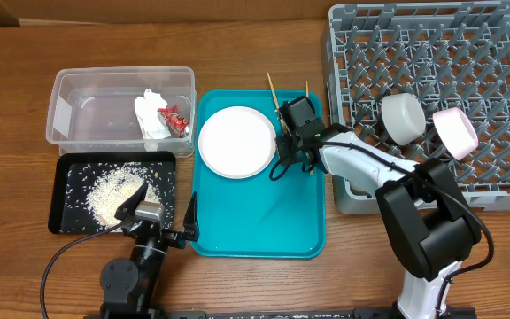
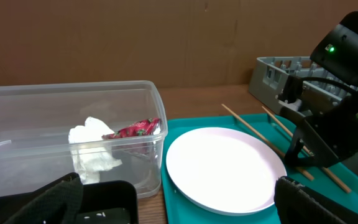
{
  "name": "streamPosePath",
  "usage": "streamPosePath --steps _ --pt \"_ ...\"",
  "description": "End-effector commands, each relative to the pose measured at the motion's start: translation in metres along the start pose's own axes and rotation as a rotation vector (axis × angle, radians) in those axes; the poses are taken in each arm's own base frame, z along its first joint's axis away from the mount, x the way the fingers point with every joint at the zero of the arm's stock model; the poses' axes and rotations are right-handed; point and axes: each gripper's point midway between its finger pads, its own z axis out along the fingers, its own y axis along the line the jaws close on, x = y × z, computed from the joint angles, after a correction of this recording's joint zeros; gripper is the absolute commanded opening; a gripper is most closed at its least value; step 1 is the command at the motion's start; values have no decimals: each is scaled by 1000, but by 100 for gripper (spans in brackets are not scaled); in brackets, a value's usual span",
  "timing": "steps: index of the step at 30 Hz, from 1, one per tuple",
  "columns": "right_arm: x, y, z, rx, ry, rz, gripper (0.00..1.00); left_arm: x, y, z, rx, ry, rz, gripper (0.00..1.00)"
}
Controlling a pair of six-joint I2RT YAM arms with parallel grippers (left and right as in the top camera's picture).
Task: Sort waste into correct bins and load items into the dishwasher
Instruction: 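Move the right gripper to the chopsticks on the teal tray and grasp them, then lift the chopsticks and drop them into the dish rack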
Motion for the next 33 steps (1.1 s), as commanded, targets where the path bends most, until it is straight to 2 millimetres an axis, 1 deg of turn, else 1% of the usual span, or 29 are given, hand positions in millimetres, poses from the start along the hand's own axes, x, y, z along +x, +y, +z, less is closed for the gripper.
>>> streamPosePath --steps 1,3,6,8,9,11,13,14,16,17,18,20,23,25,27,28,29,30,31,33 --pt "-15 0 -18 -5 -26 12 4 0 0 0 5 -6 16 100" --pt "-26 2 -37 -14 -58 13 4 0 0 0 5 -6 16 100" --pt "-47 6 -76 -30 -130 24 4 0 0 0 5 -6 16 100" --pt "-62 3 -106 -26 -196 39 4 0 0 0 5 -6 16 100" --pt "-69 -4 -123 -7 -236 62 4 0 0 0 5 -6 16 100" --pt "-78 -20 -149 38 -297 90 4 0 0 0 5 -6 16 100" --pt "-80 -42 -163 101 -323 121 4 0 0 0 5 -6 16 100" --pt "-79 -53 -166 135 -322 136 5 0 0 0 5 -6 16 100" --pt "-71 -77 -165 201 -289 162 4 0 0 0 5 -6 16 100" --pt "-65 -88 -160 220 -259 178 4 0 0 0 5 -6 16 100" --pt "-61 -94 -156 226 -237 188 4 0 0 0 5 -6 16 100" --pt "-47 -110 -141 253 -161 204 4 0 0 0 5 -6 16 100" --pt "-31 -120 -119 276 -67 171 4 -1 0 0 5 -6 16 100" --pt "-20 -122 -104 284 -2 137 4 0 0 0 5 -6 16 100" --pt "-15 -124 -95 292 29 116 4 0 0 0 5 -6 16 100" --pt "-14 -124 -94 293 34 95 7 0 0 0 5 -6 16 100" --pt "-15 -124 -95 301 33 81 27 0 0 0 5 -6 16 100" --pt "-18 -126 -99 314 22 81 35 0 0 0 5 -6 16 100" --pt "-20 -124 -102 313 13 80 40 -1 0 0 5 -6 16 100" --pt "-26 -117 -112 284 -12 79 41 0 0 0 5 -6 16 100"
